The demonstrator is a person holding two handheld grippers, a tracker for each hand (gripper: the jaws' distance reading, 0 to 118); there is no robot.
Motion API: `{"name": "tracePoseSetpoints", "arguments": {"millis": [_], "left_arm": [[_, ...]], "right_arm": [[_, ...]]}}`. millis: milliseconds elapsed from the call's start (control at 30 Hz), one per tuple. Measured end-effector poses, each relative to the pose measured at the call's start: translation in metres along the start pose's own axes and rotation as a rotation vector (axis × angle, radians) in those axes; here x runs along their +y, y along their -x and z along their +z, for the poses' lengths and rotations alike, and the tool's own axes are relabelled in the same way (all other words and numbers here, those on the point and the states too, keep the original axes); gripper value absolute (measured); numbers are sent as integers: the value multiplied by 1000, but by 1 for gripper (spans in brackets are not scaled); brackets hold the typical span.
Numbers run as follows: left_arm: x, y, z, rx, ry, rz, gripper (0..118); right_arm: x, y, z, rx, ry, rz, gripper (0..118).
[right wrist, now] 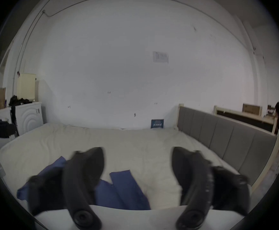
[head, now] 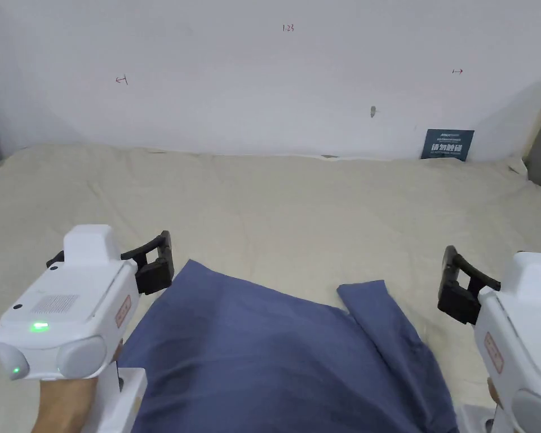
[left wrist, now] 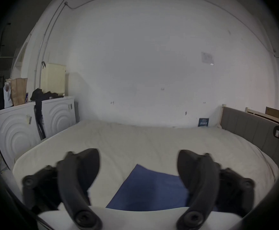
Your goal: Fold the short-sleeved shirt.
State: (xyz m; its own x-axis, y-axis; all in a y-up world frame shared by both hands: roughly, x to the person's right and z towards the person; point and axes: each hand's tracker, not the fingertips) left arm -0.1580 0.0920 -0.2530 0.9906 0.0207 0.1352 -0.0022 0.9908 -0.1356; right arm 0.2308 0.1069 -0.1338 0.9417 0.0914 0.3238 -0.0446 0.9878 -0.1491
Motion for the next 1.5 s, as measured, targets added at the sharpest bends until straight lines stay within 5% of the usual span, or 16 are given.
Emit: {"name": "tracePoseSetpoints", "arguments": {"millis": [67,100,133,433,800,867,900,967,1033,1167,1233,1300,1333,1467,1500], "left_arm": [[-3,-7,-2,-12,-3,-2,27],[-4,-9,-3,-24,0,-6,4],[-5,-11,-5,-50,14,-12,0],[-11,-13,-69,-87,160,-38,0],[-51,1,-266,-141,487,-133,1],[-63,3,-299,-143,544,-147,9],[-70,5,-316,-147,575,-151,23],[-84,7,-345,-133,651,-143,80],[-101,8,-366,-137,738,-133,111],[-129,10,-397,-87,862,-108,108],[-138,10,-401,-91,850,-118,93],[-146,5,-402,-91,867,-151,52],[-150,2,-403,-90,894,-173,43],[-150,-8,-393,-94,858,-183,34],[-149,-9,-392,-130,856,-154,18]], "right_arm": [[-1,1,1,-1,-13,18,13],[-1,1,0,0,-14,20,2],[-3,3,0,-7,-21,21,1],[-11,2,-29,-12,-1,-15,1],[-29,12,-100,-24,80,4,1],[-34,13,-113,-35,98,7,1],[-38,14,-121,-40,108,7,1],[-45,13,-133,-51,125,4,1],[-52,13,-145,-62,146,1,1],[-66,11,-161,-79,195,9,1],[-71,10,-165,-77,215,13,1],[-77,9,-167,-76,238,17,1],[-80,7,-167,-76,249,16,1],[-89,-1,-170,-67,317,2,1],[-91,-3,-172,-60,345,-10,1]]}}
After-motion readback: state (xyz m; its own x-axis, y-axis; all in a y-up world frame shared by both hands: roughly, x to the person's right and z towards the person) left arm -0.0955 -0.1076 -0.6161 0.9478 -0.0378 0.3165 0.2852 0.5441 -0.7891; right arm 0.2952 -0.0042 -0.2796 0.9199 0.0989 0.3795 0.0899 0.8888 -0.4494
